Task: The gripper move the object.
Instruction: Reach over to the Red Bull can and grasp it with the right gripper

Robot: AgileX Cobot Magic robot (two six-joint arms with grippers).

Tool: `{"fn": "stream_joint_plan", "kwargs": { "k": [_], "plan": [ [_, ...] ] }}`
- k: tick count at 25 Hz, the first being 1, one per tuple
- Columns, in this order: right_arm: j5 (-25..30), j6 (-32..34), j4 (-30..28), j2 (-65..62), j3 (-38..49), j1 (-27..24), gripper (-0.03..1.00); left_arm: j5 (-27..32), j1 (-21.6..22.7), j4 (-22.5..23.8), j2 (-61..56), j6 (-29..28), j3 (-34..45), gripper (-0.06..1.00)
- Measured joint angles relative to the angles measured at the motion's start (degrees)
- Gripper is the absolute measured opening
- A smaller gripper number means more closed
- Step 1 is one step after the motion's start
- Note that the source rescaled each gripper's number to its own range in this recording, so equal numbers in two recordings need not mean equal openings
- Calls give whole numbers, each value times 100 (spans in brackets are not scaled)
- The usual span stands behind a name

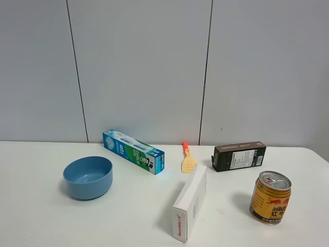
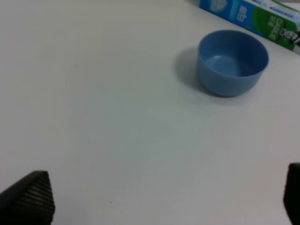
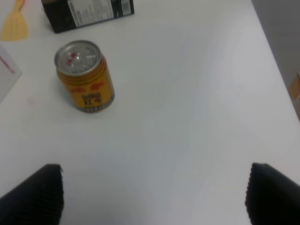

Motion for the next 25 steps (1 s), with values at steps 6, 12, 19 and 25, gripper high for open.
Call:
{"fn": "stream_joint_plan", "kwargs": {
  "k": [6, 12, 19, 25],
  "plan": [
    [-8, -131, 107, 929, -88, 0, 37, 0, 0, 0, 0, 0, 0, 100],
    [-147, -164, 195, 1908, -1208, 0, 37, 0, 0, 0, 0, 0, 0, 100],
    [275, -120, 426, 3367, -2694, 0, 37, 0, 0, 0, 0, 0, 0, 100],
    [322, -64, 426, 4681, -3302, 0, 37, 0, 0, 0, 0, 0, 0, 100]
  ]
}}
